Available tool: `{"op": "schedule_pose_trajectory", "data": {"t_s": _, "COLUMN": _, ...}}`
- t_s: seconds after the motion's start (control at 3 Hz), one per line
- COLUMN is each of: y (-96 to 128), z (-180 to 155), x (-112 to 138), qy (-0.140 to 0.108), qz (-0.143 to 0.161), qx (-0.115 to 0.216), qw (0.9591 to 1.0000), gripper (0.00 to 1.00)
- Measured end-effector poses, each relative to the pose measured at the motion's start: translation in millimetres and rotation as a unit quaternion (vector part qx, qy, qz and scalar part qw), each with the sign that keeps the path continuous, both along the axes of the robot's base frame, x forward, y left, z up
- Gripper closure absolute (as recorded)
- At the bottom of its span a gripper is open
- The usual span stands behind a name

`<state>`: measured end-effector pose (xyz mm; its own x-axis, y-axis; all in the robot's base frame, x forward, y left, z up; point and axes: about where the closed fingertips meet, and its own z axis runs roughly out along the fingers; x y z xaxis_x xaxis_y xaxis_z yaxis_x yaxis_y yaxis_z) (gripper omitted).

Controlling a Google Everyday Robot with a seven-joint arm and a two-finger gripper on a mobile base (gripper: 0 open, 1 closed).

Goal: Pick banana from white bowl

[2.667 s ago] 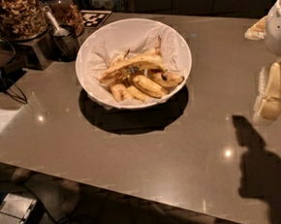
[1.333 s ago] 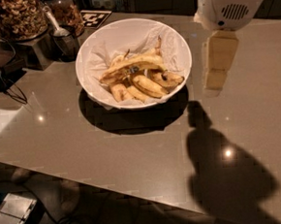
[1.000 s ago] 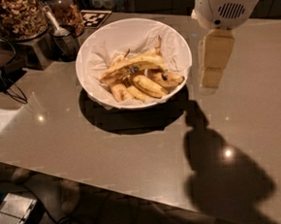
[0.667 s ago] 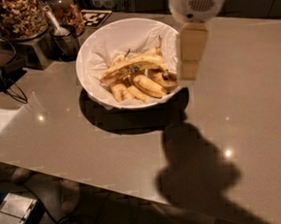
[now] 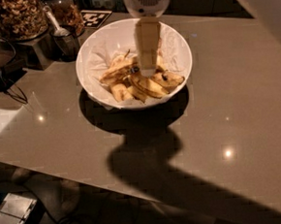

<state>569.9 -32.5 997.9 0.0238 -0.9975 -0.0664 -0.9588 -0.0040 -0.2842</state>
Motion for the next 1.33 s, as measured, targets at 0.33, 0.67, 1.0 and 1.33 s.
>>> {"op": "schedule_pose_trajectory", "data": {"t_s": 0.33, "y": 23, "z": -9, "x": 20, "qy": 0.005, "qz": 0.013, "qx": -0.001, "qw": 0.9999, "gripper": 0.0}}
{"op": "schedule_pose_trajectory", "data": {"t_s": 0.67, "y": 39, "z": -21, "x": 37, "qy": 0.016, "qz": 0.021, "qx": 0.0, "qw": 0.9997, "gripper": 0.09}}
{"op": "schedule_pose_trajectory", "data": {"t_s": 1.0, "y": 48, "z": -41, "x": 48, "qy": 0.038, "qz": 0.02, "qx": 0.0, "qw": 0.9991, "gripper": 0.26}}
{"op": "schedule_pose_trajectory", "data": {"t_s": 1.33, "y": 48, "z": -68, "x": 51, "qy": 0.068, "qz": 0.014, "qx": -0.002, "qw": 0.9976, "gripper": 0.4}}
